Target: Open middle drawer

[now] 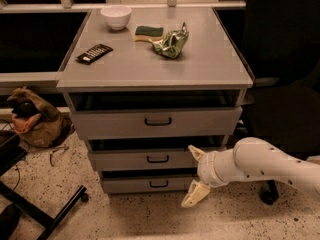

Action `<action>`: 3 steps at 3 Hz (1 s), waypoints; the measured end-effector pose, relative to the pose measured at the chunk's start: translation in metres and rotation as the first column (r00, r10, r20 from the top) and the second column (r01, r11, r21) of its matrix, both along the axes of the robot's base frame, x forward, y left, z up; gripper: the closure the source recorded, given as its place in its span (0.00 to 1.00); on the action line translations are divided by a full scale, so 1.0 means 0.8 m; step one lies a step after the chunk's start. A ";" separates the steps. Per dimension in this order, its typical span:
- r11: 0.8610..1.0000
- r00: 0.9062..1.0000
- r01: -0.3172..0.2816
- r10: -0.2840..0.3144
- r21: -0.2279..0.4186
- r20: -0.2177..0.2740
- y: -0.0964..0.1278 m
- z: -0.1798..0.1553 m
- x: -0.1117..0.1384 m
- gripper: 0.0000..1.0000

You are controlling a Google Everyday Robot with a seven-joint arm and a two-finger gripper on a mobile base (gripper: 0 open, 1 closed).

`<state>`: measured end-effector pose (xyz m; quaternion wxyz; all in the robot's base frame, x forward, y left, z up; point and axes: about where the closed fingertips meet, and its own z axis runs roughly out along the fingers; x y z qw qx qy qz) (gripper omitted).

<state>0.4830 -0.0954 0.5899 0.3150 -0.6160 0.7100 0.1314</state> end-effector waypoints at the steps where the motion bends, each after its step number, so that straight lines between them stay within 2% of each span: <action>1: 1.000 1.000 0.000 0.000 0.029 -0.007 0.004 -0.047 0.006 0.00; 2: 0.998 1.000 -0.008 0.008 0.066 -0.004 0.012 -0.120 0.020 0.00; 3: 0.997 1.000 0.010 -0.011 0.078 0.018 0.007 -0.183 0.031 0.00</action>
Offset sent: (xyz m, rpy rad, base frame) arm 0.0302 0.0149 -0.1679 0.1119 -0.0008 0.0121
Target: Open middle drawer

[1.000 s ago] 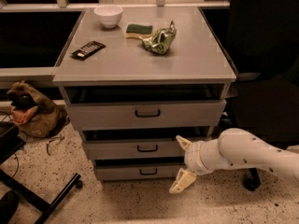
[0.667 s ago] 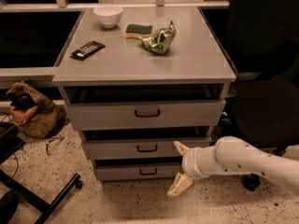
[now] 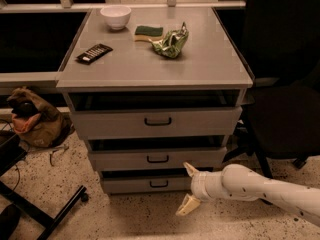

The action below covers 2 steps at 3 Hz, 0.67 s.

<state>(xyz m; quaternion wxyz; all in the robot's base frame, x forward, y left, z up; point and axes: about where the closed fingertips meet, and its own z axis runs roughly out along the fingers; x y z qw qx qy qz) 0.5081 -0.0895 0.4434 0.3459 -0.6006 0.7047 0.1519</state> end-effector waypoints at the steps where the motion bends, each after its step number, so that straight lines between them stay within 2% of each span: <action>1: 1.000 1.000 0.000 0.000 0.000 0.001 0.000 0.000 0.000 0.00; 2: 1.000 0.999 0.001 -0.001 0.007 0.047 0.011 -0.005 0.031 0.00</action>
Offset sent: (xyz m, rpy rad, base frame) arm 0.0623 0.0184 -0.0080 0.0150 -0.1178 -0.0077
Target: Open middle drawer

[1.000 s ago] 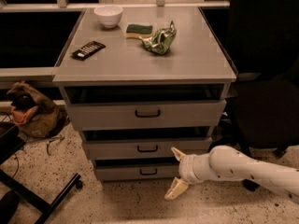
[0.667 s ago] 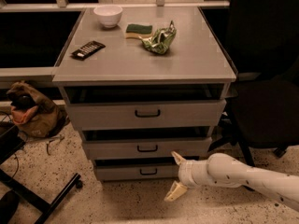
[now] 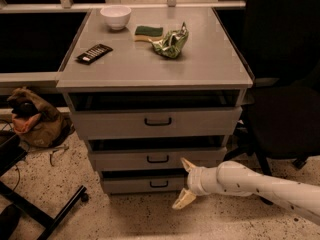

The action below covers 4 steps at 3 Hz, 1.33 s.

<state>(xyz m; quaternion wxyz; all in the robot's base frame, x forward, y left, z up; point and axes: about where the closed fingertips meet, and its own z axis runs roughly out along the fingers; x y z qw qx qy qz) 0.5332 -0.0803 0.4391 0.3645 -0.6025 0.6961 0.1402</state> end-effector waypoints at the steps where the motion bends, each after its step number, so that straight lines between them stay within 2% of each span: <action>1: 1.000 0.999 -0.022 0.022 -0.004 0.042 0.022 -0.005 0.039 0.00; 2: 1.000 0.995 -0.025 0.026 -0.005 0.101 0.033 0.005 0.078 0.00; 3: 0.999 0.991 -0.032 0.036 -0.033 0.128 0.030 0.017 0.103 0.00; 4: 0.997 0.996 -0.039 0.044 -0.072 0.072 0.024 -0.006 0.103 0.00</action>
Offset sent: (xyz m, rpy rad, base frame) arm 0.1030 0.0327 0.0176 -0.0065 -0.1788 0.0241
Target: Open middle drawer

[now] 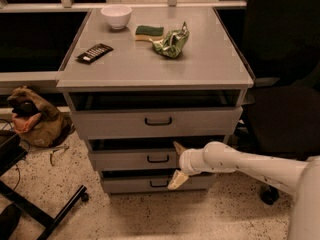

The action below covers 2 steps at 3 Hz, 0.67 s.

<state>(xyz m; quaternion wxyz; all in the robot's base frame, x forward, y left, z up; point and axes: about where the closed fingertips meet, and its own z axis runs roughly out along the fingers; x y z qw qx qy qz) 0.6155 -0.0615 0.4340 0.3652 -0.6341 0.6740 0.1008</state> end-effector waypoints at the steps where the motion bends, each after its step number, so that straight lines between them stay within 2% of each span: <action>1: 0.999 0.997 0.006 -0.008 -0.039 -0.073 -0.011 -0.034 -0.007 0.00; 2: 0.999 0.996 0.002 -0.006 -0.044 -0.086 -0.011 -0.036 -0.006 0.00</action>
Offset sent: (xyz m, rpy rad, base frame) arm 0.0063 -0.0057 -0.0810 -0.0916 0.1742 0.0197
